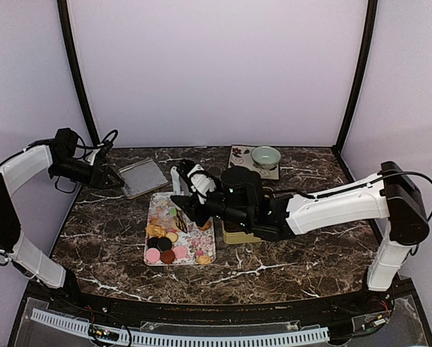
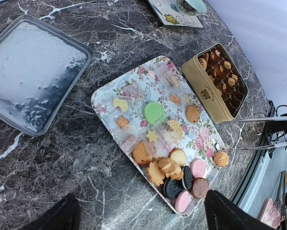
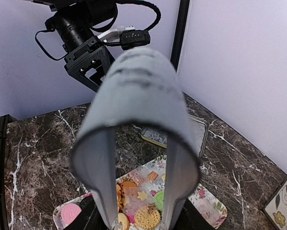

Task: Pack the cookies
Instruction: Position the fake cookies on the plate.

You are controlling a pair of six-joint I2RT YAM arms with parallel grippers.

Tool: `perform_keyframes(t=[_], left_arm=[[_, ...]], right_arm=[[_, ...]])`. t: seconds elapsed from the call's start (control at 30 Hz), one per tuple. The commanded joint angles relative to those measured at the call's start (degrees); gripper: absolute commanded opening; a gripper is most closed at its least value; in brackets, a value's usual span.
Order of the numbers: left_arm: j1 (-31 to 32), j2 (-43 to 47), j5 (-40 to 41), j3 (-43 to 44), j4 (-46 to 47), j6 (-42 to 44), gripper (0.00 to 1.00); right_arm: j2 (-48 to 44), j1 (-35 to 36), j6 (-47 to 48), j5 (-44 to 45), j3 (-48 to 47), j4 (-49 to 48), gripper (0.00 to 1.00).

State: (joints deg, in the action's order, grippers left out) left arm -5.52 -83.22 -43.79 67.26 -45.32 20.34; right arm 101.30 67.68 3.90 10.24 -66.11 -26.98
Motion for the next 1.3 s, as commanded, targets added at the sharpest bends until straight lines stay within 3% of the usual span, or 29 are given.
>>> perform_keyframes(t=[0.0,0.23,1.27], left_arm=[[-0.37,2.87,0.01,0.02,-1.53,0.67,0.92],[-0.36,3.06,-0.06,-0.27,-1.55,1.20,0.92],[-0.37,2.27,-0.99,-0.74,-0.56,0.56,0.91]], right_arm=[[2.29,0.84,-0.82,2.55,-4.06,-6.90,0.44],[3.13,0.28,1.34,9.56,-0.95,-7.47,0.43],[8.23,-3.96,-7.70,3.47,2.77,-10.42,0.45]])
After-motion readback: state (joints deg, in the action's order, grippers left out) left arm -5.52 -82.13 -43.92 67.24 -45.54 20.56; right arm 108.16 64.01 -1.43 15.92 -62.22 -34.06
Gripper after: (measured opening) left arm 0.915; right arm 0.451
